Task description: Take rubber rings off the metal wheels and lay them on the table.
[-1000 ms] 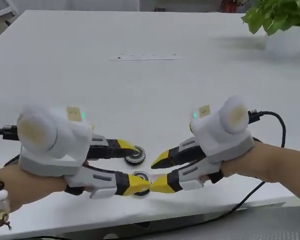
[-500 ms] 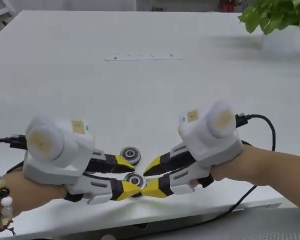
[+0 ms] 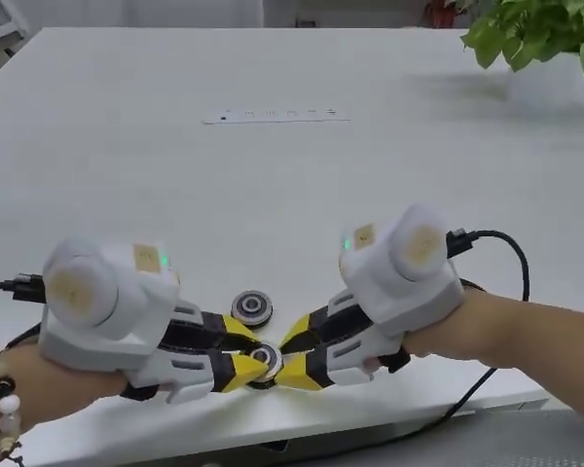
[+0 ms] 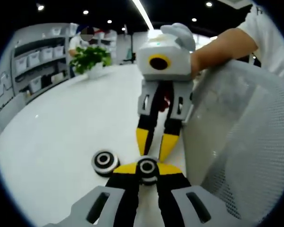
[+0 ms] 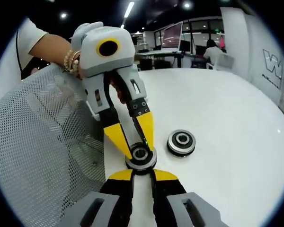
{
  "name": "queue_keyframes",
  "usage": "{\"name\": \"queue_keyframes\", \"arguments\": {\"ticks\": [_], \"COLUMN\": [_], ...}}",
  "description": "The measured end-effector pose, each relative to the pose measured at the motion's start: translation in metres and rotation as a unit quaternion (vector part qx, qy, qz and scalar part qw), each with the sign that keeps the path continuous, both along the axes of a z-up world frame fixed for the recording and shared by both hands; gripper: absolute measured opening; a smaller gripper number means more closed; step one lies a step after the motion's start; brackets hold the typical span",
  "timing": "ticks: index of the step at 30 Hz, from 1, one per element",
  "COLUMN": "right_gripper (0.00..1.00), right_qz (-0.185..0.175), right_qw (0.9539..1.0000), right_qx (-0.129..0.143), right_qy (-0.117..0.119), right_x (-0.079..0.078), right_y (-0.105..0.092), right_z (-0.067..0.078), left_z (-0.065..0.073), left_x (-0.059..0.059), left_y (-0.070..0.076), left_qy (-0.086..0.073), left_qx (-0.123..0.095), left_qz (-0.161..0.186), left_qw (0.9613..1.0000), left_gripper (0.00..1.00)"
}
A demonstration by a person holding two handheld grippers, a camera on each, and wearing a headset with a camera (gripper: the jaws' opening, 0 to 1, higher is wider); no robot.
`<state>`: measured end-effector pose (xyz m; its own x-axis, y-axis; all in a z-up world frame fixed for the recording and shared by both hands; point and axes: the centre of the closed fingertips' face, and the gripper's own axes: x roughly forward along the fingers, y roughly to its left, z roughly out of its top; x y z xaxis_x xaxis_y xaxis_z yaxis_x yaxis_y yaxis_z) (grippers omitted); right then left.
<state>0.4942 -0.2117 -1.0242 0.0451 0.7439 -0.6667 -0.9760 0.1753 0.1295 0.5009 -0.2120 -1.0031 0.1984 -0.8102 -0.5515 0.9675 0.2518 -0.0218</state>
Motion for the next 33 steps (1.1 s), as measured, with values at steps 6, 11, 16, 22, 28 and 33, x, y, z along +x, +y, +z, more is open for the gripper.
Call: {"name": "queue_keyframes", "arguments": {"ticks": [6, 11, 16, 22, 28, 33], "right_gripper": [0.09, 0.01, 0.00, 0.00, 0.00, 0.00], "right_qz": [0.011, 0.009, -0.017, -0.080, -0.135, -0.161], "right_qw": [0.9997, 0.9991, 0.9986, 0.9953, 0.9842, 0.9765], "right_qx": [-0.014, -0.026, -0.043, -0.039, -0.010, 0.012], "right_qy": [-0.020, -0.033, -0.027, 0.040, 0.113, 0.143], "right_x": [0.001, 0.005, 0.010, 0.010, 0.011, 0.015], "right_y": [-0.002, -0.003, -0.004, -0.007, -0.009, -0.010], "right_z": [0.000, 0.000, 0.000, 0.000, 0.003, 0.007], "left_z": [0.000, 0.001, 0.001, 0.002, 0.001, 0.001], "left_x": [0.001, 0.001, 0.001, 0.000, 0.000, 0.001], "left_y": [0.001, 0.001, 0.001, 0.001, 0.001, 0.002], "left_qy": [-0.002, -0.004, -0.005, -0.011, -0.012, -0.016], "left_qx": [0.000, 0.002, -0.001, 0.000, 0.002, 0.005], "left_qz": [-0.001, -0.001, 0.000, -0.002, -0.002, -0.003], "left_qw": [1.0000, 1.0000, 1.0000, 0.9999, 0.9999, 0.9999], "left_gripper": [0.15, 0.14, 0.14, 0.14, 0.14, 0.14]}}
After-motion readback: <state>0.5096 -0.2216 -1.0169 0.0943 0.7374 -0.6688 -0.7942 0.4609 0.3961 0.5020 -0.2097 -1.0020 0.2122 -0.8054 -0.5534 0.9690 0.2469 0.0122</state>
